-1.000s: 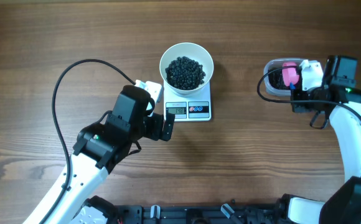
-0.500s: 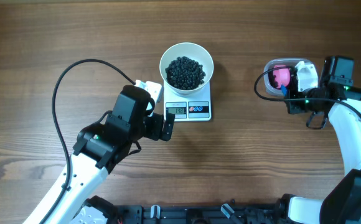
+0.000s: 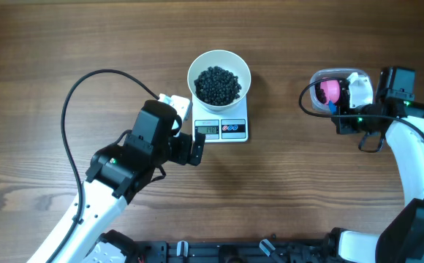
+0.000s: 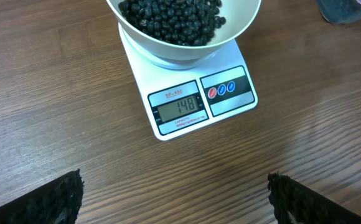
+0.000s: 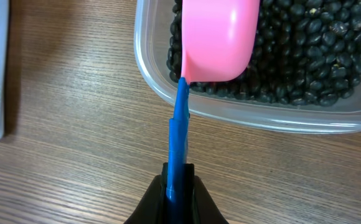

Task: Scoop item into bowl and weigh 150g on scale
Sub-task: 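Dip the pink scoop into the black beans in the tub, then lift the filled scoop and carry it left over the white bowl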

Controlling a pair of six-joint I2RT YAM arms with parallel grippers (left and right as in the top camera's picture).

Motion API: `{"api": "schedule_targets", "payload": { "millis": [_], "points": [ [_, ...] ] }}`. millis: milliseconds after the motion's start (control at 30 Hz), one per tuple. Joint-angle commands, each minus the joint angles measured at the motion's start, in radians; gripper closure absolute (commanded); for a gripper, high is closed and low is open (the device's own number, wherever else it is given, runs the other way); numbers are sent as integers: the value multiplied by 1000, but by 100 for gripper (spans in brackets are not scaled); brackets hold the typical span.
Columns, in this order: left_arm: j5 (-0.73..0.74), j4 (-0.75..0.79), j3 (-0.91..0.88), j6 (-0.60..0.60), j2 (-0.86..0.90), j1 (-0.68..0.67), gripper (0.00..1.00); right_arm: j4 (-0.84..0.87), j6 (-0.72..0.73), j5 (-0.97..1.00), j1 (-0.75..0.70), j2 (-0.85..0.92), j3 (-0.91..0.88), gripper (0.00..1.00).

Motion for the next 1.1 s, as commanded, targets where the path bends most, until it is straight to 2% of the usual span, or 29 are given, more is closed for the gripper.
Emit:
{"api": "schedule_targets", "payload": {
  "millis": [0, 300, 700, 1067],
  "points": [
    [-6, 3, 3, 20, 0, -5, 0, -6, 17, -89, 0, 13, 6, 96],
    [-6, 2, 3, 20, 0, -5, 0, -6, 14, -90, -27, 13, 6, 96],
    [-6, 2, 3, 20, 0, -5, 0, -11, 16, -330, -167, 13, 6, 96],
    [-6, 3, 3, 20, 0, -5, 0, -10, 105, -355, -248, 13, 6, 96]
  ]
}}
